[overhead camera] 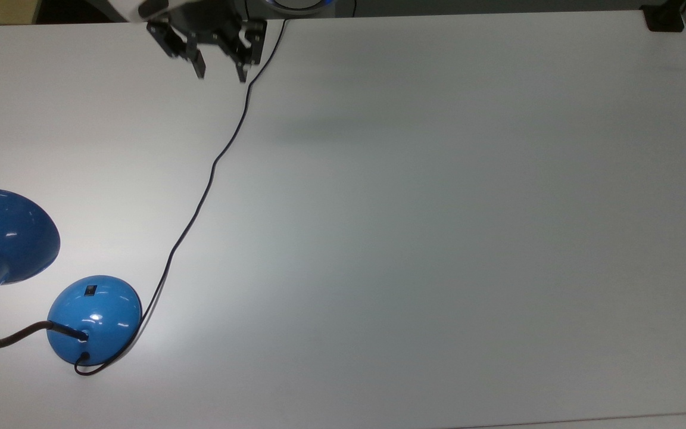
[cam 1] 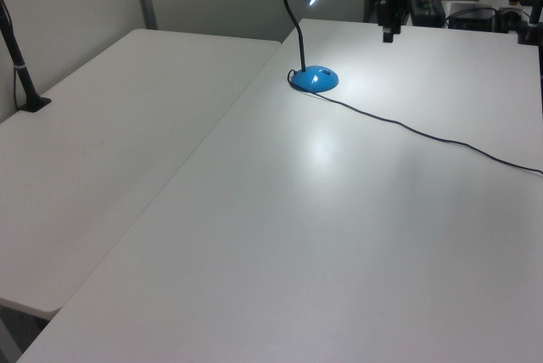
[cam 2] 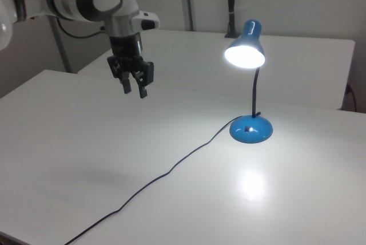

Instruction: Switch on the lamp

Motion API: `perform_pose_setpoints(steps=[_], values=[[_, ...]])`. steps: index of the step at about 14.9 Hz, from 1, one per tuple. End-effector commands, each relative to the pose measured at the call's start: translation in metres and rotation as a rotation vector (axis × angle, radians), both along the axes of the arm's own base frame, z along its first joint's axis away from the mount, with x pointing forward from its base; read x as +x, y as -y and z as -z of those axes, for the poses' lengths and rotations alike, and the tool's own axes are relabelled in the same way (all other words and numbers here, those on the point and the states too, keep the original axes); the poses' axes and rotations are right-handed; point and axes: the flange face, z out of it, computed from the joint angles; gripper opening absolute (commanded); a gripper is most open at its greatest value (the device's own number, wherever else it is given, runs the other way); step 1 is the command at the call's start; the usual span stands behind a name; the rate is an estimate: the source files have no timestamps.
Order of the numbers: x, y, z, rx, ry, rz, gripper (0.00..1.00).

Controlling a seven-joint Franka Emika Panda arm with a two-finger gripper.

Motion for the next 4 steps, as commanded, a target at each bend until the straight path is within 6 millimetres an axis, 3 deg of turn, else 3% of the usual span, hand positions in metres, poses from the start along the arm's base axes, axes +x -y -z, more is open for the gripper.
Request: perform_pose_setpoints(steps=[1,4], values=[[-0.03,-0.002,-0.013,0.009,-0.018,0.003,1.0],[-0.033,0.011,-0.02,0.014,0.001,0.02,1.0]])
